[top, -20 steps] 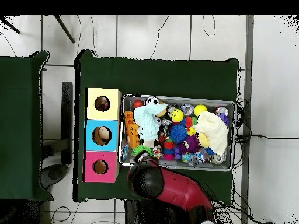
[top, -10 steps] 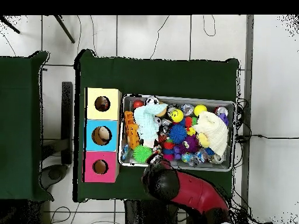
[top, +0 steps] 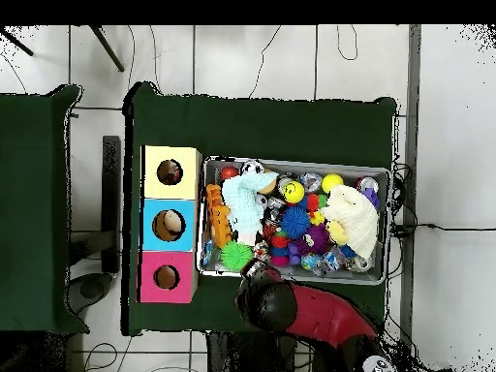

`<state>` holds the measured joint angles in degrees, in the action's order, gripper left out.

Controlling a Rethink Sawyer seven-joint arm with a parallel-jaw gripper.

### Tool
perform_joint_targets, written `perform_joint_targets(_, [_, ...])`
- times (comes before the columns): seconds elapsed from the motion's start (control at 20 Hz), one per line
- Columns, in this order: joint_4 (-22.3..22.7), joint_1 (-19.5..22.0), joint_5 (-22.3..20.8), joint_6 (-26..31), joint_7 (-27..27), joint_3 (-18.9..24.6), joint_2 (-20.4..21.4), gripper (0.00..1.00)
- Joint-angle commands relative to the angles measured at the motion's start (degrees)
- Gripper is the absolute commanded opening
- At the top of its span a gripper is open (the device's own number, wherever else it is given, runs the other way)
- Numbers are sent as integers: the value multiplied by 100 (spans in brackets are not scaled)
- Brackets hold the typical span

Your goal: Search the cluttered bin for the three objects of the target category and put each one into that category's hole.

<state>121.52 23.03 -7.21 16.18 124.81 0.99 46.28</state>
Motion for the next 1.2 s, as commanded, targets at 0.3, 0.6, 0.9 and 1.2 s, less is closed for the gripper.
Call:
perform_joint_targets(0.3, [-353,-37,-456,-897,239,491,-197,100])
perform_joint_targets(0.6, [-348,40,-746,-1170,177,392,-285,100])
perform_joint_targets(0.9, [-458,-122,-946,-1437,264,136,-615,100])
perform_joint_targets(1.2, [-542,-54,-1087,-1590,281,131,-966,100])
